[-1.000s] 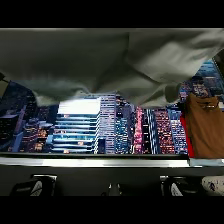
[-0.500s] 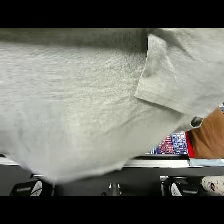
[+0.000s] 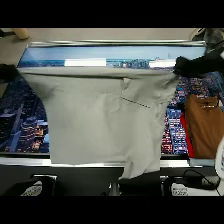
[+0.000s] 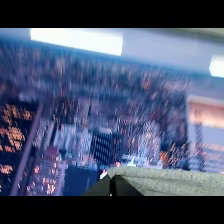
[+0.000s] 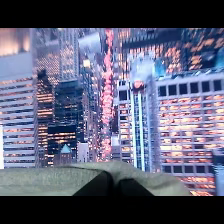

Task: Fold the shirts.

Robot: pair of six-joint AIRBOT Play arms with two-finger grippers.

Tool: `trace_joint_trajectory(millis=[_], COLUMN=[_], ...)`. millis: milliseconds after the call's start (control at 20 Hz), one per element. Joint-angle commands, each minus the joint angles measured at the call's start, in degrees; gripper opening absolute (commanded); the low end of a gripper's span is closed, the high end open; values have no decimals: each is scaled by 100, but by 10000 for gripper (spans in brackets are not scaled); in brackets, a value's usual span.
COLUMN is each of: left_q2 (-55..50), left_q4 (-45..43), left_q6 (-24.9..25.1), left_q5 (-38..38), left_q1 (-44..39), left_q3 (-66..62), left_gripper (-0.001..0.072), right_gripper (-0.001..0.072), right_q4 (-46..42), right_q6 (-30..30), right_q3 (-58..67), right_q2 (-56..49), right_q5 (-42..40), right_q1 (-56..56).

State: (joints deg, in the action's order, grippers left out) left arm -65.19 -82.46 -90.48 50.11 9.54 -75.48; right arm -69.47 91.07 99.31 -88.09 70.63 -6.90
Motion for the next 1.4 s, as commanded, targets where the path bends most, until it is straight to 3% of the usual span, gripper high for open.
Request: trace_joint_trajectory(millis=[0, 250, 450, 650, 1200, 1250, 1300, 1350], left_q2=[-1495, -2531, -2625, -2780, -3292, -3294, -3289, -3272], left_q4=[264, 1034, 1029, 1032, 1047, 1047, 1047, 1047], left_q6=[-168, -162, 70, 485, 481, 483, 483, 483], left_q5=[-398, -1036, -1204, -667, 776, 916, 1113, 1368], left_q1=[2, 2, 20, -118, -210, -199, -197, -179], left_q3=[-39, -431, -457, -448, -442, -439, -442, -455], left_gripper=[15, 18, 19, 19, 21, 49, 226, 451], right_gripper=[24, 25, 25, 25, 30, 106, 313, 436], right_q4=[1029, 1519, 1217, 505, 448, 400, 361, 332], right_q6=[-24, -94, -479, -302, 269, 396, 450, 444], right_q3=[9, 9, 11, 9, 9, 9, 9, 11], right_q2=[-1410, -1945, -1794, -1921, -2247, -2221, -2192, -2140], right_q5=[-876, -1563, -850, -153, 192, 289, 409, 625], right_q1=[-2, -2, -15, 4, 282, 269, 269, 269])
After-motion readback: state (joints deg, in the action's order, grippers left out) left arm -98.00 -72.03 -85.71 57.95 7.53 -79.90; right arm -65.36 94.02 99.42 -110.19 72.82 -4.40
